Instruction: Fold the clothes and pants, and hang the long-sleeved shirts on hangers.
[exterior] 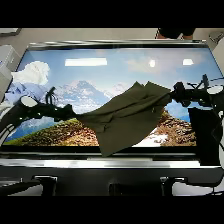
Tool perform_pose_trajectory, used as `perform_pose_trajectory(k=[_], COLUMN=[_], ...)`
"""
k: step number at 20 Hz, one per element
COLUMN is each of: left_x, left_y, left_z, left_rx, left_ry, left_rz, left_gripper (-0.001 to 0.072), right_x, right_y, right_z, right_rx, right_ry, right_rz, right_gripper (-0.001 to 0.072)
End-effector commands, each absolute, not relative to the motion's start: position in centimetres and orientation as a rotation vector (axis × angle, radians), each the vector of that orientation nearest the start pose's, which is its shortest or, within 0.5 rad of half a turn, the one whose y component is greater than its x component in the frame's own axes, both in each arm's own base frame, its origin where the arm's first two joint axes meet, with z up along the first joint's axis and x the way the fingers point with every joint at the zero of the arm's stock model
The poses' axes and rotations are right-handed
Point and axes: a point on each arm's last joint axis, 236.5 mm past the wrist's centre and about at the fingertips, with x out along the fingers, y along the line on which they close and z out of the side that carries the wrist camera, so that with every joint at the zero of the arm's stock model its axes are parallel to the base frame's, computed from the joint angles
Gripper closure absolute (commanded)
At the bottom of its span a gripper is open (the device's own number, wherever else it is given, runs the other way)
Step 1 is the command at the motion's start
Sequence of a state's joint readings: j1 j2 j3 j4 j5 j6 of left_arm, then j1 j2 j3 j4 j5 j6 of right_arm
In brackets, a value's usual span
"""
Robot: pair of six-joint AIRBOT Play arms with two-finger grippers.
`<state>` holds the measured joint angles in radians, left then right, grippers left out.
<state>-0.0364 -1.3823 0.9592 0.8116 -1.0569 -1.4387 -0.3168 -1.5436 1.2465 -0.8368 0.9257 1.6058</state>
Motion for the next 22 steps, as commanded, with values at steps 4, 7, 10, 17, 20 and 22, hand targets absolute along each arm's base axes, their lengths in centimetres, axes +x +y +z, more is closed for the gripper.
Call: perform_pose_trajectory(k=[4,7,10,17,20,22], left_x=[34.3,36.1,34.5,33.0,34.2,33.8], left_y=[-17.6,-14.8,-14.7,-19.2,-20.4,-20.7], left_z=[-5.9,-5.5,-5.4,-8.5,-9.1,-10.0], left_rx=[-0.665,-0.700,-0.651,-0.545,-0.541,-0.536], left_ry=[1.465,1.413,1.456,1.432,1.377,1.399], left_rz=[-0.405,-0.362,-0.446,-0.451,-0.409,-0.408], left_gripper=[0.0378,0.0370,0.0000,0.0054,0.0209,0.0483], right_x=[33.8,27.4,24.6,25.7,26.0,26.6], right_y=[1.8,5.9,8.7,14.1,14.5,14.4], right_z=[-5.3,-7.7,-9.4,-9.8,-10.0,-10.2], right_rx=[0.770,0.857,0.839,0.792,0.796,0.810], right_ry=[1.657,1.750,1.729,1.667,1.659,1.637], right_rz=[0.160,0.219,0.227,0.293,0.271,0.250], right_gripper=[0.0130,0.0130,0.0095,0.0095,0.0095,0.0096])
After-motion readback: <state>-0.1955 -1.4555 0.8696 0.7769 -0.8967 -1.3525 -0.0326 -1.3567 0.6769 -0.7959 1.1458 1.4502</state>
